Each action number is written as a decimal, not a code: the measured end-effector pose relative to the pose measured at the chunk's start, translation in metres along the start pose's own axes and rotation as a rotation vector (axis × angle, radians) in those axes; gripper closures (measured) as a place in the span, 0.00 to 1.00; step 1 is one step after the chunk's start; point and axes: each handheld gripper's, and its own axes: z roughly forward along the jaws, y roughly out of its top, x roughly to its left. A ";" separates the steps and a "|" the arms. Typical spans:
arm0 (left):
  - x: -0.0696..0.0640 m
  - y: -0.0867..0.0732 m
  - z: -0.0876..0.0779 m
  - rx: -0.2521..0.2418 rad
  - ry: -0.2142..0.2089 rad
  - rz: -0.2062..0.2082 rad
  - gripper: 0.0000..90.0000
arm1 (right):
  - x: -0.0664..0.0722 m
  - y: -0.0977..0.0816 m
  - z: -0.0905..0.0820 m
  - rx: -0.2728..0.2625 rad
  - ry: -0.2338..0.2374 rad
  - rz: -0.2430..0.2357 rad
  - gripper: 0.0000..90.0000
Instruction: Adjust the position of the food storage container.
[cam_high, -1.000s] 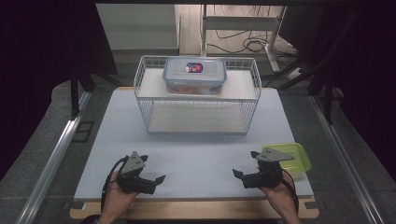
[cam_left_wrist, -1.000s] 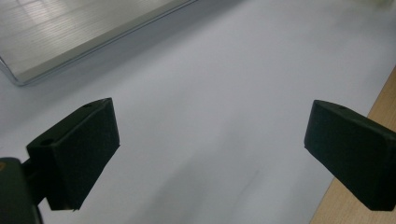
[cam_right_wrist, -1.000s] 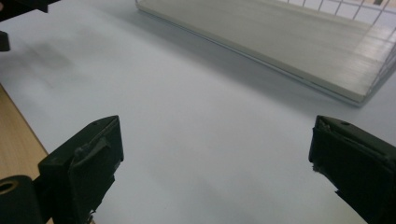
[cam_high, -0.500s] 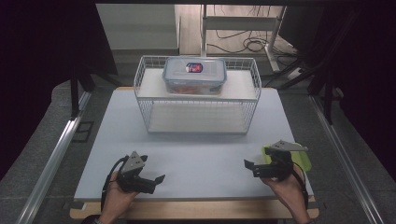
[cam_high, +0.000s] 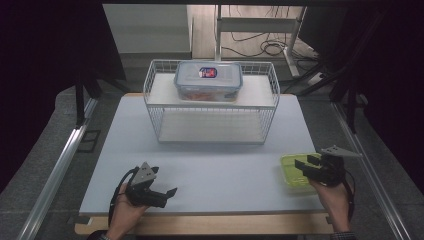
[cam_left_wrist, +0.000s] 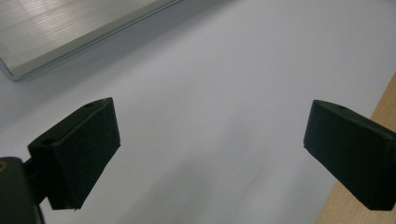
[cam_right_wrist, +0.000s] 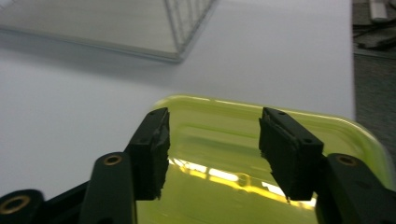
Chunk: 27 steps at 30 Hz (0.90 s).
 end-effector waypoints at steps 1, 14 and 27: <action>0.000 0.000 0.000 -0.001 0.000 -0.001 0.04 | -0.003 -0.001 0.000 0.006 -0.013 -0.002 0.50; 0.000 -0.001 0.000 -0.001 -0.003 -0.006 0.05 | -0.035 -0.008 -0.015 0.032 -0.108 0.011 0.92; 0.000 -0.001 0.001 0.004 -0.005 -0.002 0.05 | -0.065 -0.022 -0.026 0.043 -0.253 0.036 0.98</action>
